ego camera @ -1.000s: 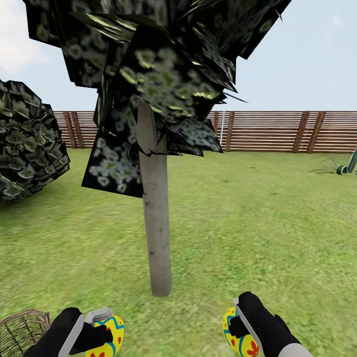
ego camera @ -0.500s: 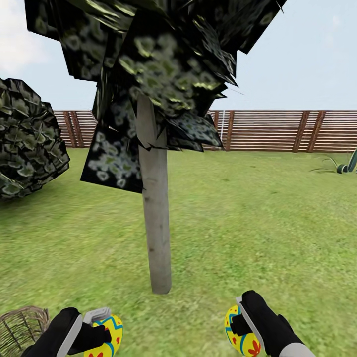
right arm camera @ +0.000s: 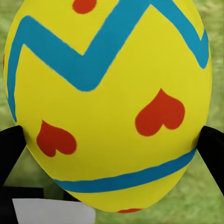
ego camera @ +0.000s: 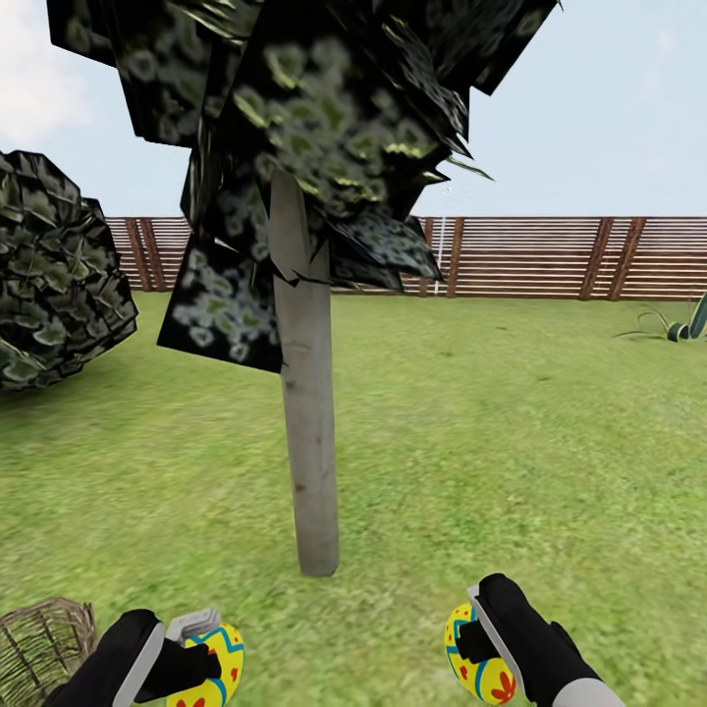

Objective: Take the three Easter eggs out of the wicker basket on the lawn in the garden, then place them on the lawn next to a single tree (choose any tree) so that all three eggs are next to the same tree and none are left in the basket.

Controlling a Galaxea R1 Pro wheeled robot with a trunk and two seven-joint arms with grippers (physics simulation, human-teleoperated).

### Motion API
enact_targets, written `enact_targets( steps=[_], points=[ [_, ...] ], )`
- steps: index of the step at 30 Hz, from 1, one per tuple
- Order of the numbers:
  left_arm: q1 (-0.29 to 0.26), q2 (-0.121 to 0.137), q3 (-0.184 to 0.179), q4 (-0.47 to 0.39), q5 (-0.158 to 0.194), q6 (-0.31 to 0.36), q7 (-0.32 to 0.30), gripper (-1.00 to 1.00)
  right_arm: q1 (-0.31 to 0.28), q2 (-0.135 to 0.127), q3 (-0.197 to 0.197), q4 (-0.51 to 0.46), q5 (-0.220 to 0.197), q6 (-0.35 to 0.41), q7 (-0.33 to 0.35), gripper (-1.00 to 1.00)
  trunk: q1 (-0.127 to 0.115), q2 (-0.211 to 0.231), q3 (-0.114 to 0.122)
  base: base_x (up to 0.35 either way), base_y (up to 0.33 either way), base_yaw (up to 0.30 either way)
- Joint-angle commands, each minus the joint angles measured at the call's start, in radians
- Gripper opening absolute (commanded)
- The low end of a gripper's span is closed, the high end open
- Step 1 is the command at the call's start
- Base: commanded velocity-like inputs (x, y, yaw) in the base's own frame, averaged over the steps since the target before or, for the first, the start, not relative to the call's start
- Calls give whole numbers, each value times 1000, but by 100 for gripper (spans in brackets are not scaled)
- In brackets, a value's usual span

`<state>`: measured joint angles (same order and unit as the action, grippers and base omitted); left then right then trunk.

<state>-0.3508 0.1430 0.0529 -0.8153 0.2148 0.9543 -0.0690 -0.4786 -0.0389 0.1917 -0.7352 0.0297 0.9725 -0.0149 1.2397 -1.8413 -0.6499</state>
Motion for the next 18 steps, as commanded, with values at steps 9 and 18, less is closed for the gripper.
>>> enact_targets(
  steps=[9, 18],
  points=[
    [-1, -3, 2, 1, -4, 4, -5, -100, -1, -1, 5, -1, 2, 5, 0, -100, 35, -64, -29, 0, 0, 0],
    [-1, -3, 1, 1, -5, 6, -6, -100, -1, -1, 5, -1, 2, 4, 0, -100, 69, -127, -58, 0, 0, 0]
  ],
)
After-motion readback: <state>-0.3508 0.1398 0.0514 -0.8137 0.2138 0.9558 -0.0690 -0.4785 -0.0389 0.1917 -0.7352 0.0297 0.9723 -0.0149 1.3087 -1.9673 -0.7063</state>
